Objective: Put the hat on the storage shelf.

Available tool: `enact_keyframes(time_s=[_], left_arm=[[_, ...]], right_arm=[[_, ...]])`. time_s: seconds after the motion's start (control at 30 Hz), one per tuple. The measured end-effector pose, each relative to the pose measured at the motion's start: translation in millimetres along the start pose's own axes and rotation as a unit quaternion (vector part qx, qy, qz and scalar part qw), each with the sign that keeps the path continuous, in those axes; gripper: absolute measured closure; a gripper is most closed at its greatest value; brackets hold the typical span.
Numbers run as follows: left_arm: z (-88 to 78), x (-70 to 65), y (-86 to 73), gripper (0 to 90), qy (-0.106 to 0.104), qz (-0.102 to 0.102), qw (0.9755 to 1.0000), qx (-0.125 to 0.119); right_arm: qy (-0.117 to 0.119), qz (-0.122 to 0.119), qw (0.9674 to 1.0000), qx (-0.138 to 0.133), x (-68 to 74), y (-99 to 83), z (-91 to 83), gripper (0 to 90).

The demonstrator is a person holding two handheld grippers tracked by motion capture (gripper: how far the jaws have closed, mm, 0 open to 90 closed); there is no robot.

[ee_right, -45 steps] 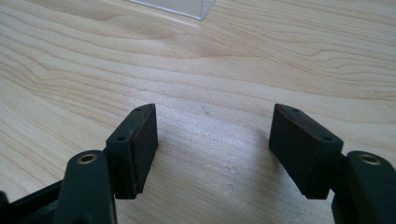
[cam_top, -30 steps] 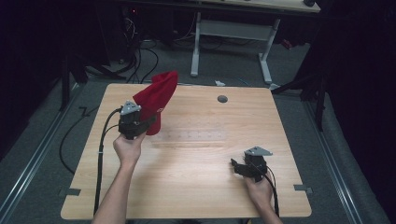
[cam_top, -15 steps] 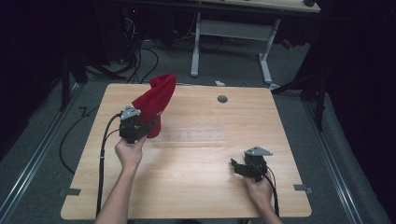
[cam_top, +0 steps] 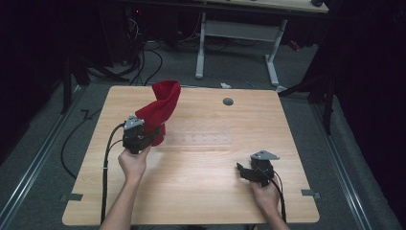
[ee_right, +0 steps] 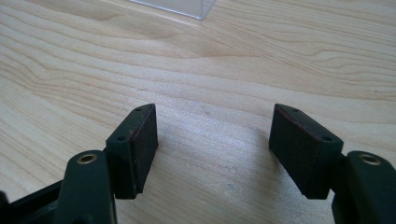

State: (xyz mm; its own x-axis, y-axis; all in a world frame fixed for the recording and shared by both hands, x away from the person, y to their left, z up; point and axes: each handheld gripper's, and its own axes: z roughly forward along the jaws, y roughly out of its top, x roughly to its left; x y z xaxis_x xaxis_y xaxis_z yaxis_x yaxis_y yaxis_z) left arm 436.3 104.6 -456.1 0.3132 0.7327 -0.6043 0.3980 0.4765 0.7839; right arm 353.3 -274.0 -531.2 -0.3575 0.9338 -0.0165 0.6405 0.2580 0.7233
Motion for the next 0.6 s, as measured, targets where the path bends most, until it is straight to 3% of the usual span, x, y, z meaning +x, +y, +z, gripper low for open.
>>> enact_keyframes(time_s=[0.47,0.6], left_arm=[[-3.8,9.9,-11.3,80.5,0.018,-0.012,0.9997,0.014],[-6.8,10.6,-10.2,70.5,0.025,-0.004,0.9996,0.016]], right_arm=[[0.0,0.0,1.0,0.0,-0.1,0.0,0.0,32.8],[0.0,0.0,1.0,0.0,-0.1,0.0,0.0,32.8]])
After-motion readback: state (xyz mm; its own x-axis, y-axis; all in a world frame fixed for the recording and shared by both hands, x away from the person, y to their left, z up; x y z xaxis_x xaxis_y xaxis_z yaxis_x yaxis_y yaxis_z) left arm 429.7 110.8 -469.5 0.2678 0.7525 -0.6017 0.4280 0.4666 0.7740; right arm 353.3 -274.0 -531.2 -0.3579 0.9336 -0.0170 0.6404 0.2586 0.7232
